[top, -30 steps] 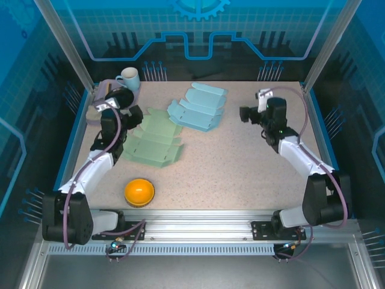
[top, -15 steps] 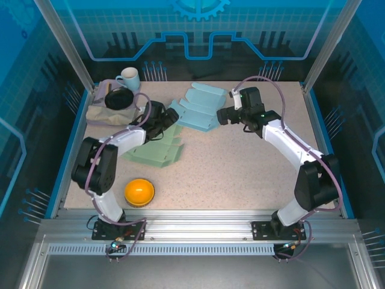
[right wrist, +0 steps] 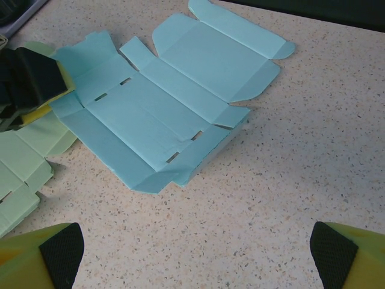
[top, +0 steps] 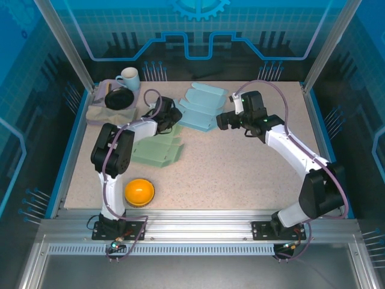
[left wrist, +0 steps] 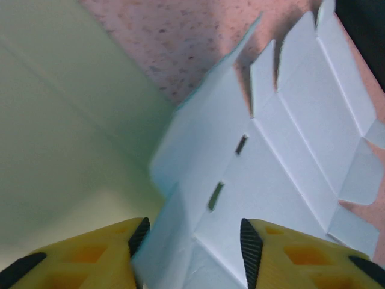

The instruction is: Fold the paper box

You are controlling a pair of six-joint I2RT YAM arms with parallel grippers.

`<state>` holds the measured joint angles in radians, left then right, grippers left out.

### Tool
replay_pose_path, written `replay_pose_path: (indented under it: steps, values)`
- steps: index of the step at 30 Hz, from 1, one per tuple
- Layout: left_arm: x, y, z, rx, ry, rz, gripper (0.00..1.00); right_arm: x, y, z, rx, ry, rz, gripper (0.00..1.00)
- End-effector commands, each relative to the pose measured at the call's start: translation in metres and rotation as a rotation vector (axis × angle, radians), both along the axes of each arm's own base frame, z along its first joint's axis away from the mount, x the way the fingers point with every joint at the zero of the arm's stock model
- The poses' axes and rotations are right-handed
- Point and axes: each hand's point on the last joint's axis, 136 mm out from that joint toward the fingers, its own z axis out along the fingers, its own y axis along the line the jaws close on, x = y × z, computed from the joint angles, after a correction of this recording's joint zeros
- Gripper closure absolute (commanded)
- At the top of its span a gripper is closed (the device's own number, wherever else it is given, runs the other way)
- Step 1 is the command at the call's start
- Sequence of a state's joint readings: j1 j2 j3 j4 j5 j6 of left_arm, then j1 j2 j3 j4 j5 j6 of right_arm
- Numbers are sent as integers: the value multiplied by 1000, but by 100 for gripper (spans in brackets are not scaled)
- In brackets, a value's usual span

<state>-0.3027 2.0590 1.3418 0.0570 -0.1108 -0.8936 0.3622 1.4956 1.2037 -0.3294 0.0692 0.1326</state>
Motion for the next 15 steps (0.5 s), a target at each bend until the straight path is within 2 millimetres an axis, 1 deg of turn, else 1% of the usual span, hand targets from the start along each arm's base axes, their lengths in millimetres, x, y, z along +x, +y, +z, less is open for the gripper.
replay_pose_path:
  steps: [1,3,5,6,7,9,11,13,14,15]
  values:
    - [12,-11,7,4,-20,-27,67,-10,6,3,16,3,19,0]
    - [15,-15,10,14,-27,-57,77,-11,4,4,10,7,16,0]
    - [19,-18,16,32,-35,-88,97,-14,2,8,1,3,15,0]
    - [21,-21,23,41,-43,-110,100,-16,1,12,-2,-4,16,0]
    - [23,-23,32,49,-54,-132,100,-18,0,17,-6,-14,21,0]
    - [26,-30,58,65,-99,-191,100,-21,-3,27,-9,-35,23,0]
    - [26,-37,93,110,-162,-258,100,-25,-7,40,-14,-61,15,0]
    - [20,-47,132,180,-238,-344,100,-29,-14,57,-26,-91,-5,0]
    - [17,-50,148,208,-269,-378,100,-31,-18,64,-35,-105,-12,0]
    - [12,-55,169,239,-311,-428,100,-34,-20,73,-41,-124,-13,0]
